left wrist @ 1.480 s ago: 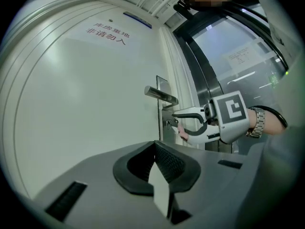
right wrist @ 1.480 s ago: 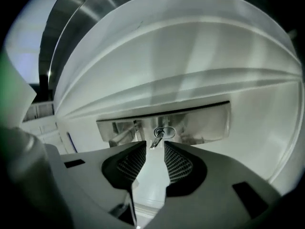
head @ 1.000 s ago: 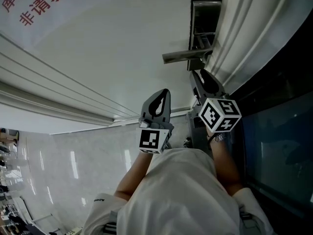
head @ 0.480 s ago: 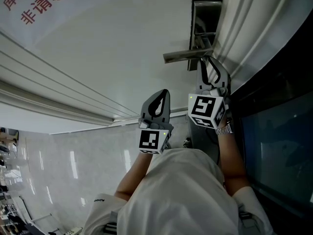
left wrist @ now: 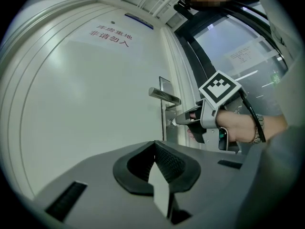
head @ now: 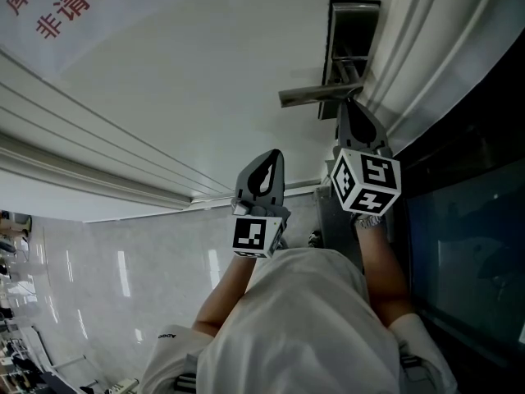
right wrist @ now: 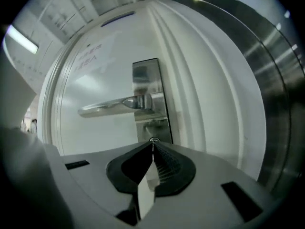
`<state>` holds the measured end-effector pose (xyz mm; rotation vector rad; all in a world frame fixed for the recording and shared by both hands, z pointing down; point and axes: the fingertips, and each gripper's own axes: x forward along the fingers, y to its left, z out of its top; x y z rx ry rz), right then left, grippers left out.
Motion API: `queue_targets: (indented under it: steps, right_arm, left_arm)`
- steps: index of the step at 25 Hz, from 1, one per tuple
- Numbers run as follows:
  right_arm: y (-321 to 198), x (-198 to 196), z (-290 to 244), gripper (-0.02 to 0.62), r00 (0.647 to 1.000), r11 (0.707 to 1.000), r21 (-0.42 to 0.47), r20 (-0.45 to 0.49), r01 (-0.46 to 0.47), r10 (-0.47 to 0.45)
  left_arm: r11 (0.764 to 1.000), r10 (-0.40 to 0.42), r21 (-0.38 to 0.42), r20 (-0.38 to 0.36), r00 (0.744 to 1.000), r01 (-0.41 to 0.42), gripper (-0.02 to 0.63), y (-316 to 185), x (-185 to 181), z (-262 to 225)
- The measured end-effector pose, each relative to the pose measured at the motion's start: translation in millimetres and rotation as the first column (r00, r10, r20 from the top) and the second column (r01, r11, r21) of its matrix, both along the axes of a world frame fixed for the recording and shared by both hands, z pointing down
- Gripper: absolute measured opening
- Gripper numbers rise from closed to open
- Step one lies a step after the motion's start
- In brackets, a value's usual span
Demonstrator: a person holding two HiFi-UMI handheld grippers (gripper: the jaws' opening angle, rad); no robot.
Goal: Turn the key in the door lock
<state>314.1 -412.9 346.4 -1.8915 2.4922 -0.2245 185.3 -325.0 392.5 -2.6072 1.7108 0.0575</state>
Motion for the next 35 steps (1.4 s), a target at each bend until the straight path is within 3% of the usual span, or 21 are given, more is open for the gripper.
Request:
queue_targets:
  steps: [5,9,13,21,25,31,35]
  right_arm:
    - [-1,4,1,0.011,0.969,0.999,-0.044,0.248,0.028,-0.016]
    - [-2,8,3,0.011,0.894,0.994,-0.085,0.448,0.065,-0.020]
    - [-3,9,6,0.012,0.815,0.989,-0.111,0.579,0.098,-0.016]
    - [-3,12,10,0.012,0.605,0.977,-0.149,0.796,0.154,0.026]
    - [-3,13,15,0.011,0.450,0.967,-0.173,0.890,0.187,0.072]
    - [-3,13,16,0.012,0.297,0.963,-0.160,0.950,0.216,0.091]
    - [-4,13,19,0.012,0.145,0.956,-0.147,0.983,0.254,0.113]
  left_arm:
    - [1.000,0.004,0.002,-0.002,1.000,-0.004,0.009,-1,0,0]
    - [1.000,0.005,0.000,0.001,1.000,-0.005,0.009,-2,0,0]
    - [1.000,0.006,-0.001,0.000,1.000,-0.006,0.009,-1,0,1]
    - [1.000,0.007,-0.001,0.002,1.000,-0.007,0.009,3,-1,1]
    - [1.000,0.009,-0.001,0.001,1.000,-0.009,0.009,5,-2,1]
    - [1.000,0.015,-0.003,0.004,1.000,-0.014,0.009,7,-2,1]
    - [1.000,0.020,-0.005,0.002,1.000,-0.020,0.009,7,1,2]
